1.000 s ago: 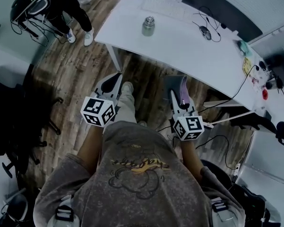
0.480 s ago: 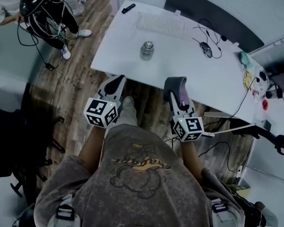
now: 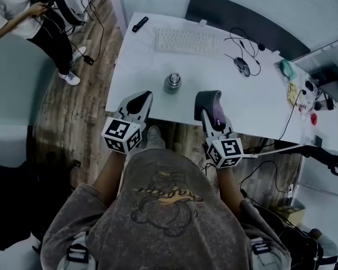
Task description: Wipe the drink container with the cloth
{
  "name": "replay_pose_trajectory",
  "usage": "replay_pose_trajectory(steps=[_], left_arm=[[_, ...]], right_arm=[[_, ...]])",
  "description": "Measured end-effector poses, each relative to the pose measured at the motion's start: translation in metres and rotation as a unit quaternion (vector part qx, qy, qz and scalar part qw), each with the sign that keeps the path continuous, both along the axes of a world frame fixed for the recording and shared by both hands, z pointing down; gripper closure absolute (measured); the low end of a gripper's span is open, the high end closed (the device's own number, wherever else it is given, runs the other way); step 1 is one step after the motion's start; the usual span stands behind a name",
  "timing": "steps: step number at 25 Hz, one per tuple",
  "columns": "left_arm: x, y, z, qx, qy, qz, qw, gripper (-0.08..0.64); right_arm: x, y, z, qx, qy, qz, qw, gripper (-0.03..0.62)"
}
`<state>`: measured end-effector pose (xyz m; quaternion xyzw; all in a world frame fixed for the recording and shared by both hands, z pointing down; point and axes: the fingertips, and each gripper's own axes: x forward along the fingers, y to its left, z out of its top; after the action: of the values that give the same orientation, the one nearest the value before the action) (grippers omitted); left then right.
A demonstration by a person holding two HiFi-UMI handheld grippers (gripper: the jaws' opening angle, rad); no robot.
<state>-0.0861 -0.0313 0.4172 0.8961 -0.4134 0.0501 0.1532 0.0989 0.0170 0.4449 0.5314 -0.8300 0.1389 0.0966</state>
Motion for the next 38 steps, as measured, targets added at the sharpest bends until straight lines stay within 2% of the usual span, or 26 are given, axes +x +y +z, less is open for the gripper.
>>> replay_pose_trajectory(steps=[5,11,24,31,38], left_arm=[[0.008,-0.024,0.003,-0.006,0.002,0.041,0.9991,0.538],[0.017,-0.043,0.003,-0.011,0.003,0.068,0.9976,0.538],[0.035,-0.069,-0.001,-0.007,-0.004,0.076,0.9971,0.531],[0.045,-0.077,0.004,-0.011,-0.008,0.083,0.9965,0.429],[0.063,-0.082,0.015,-0.017,-0.031,0.123,0.9918,0.28]], right_arm=[[-0.002,-0.02,0.002,-0.007,0.005,0.028,1.0,0.538],[-0.002,-0.037,0.005,-0.016,0.007,0.042,0.999,0.538],[0.011,-0.073,0.008,-0.019,0.004,0.022,1.0,0.538],[0.016,-0.088,0.012,-0.019,0.0,0.009,1.0,0.538],[0.025,-0.1,0.016,-0.022,-0.004,0.004,1.0,0.538]])
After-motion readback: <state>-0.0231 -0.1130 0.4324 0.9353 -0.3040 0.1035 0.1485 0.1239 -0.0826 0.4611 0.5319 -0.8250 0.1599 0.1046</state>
